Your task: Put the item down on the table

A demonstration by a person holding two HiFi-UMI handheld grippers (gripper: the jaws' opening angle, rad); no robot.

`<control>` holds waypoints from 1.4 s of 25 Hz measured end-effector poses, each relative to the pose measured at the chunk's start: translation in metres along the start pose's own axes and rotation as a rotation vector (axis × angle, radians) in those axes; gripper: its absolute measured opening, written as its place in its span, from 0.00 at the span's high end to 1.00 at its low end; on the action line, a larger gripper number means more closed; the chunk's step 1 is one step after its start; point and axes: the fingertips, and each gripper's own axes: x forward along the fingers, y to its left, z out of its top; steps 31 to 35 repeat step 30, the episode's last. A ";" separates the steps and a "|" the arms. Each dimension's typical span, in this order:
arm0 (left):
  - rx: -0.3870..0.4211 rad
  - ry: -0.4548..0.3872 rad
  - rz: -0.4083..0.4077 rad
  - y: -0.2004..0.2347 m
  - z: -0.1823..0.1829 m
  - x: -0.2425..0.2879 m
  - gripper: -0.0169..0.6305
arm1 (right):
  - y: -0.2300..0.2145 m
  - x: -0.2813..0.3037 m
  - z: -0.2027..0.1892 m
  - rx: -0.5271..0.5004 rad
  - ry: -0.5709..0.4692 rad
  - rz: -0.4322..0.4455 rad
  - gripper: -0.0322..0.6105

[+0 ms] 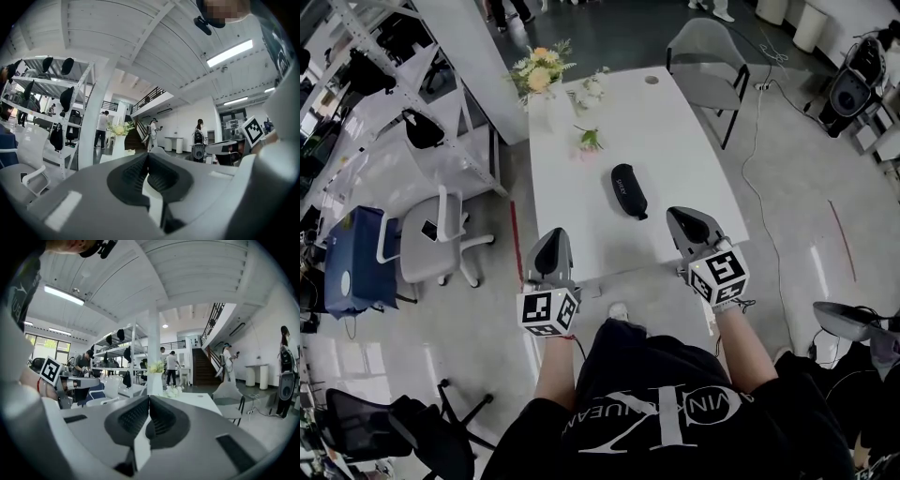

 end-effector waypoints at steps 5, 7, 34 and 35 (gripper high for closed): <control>0.007 -0.029 0.000 -0.004 0.013 -0.014 0.96 | 0.000 -0.012 0.012 0.009 -0.034 -0.016 0.93; 0.009 -0.038 0.002 -0.004 0.017 -0.019 0.96 | 0.001 -0.015 0.014 0.017 -0.044 -0.017 0.93; 0.000 -0.050 -0.005 -0.015 0.016 -0.053 0.96 | 0.018 -0.045 0.021 0.038 -0.088 -0.043 0.93; 0.000 -0.050 -0.005 -0.015 0.016 -0.053 0.96 | 0.018 -0.045 0.021 0.038 -0.088 -0.043 0.93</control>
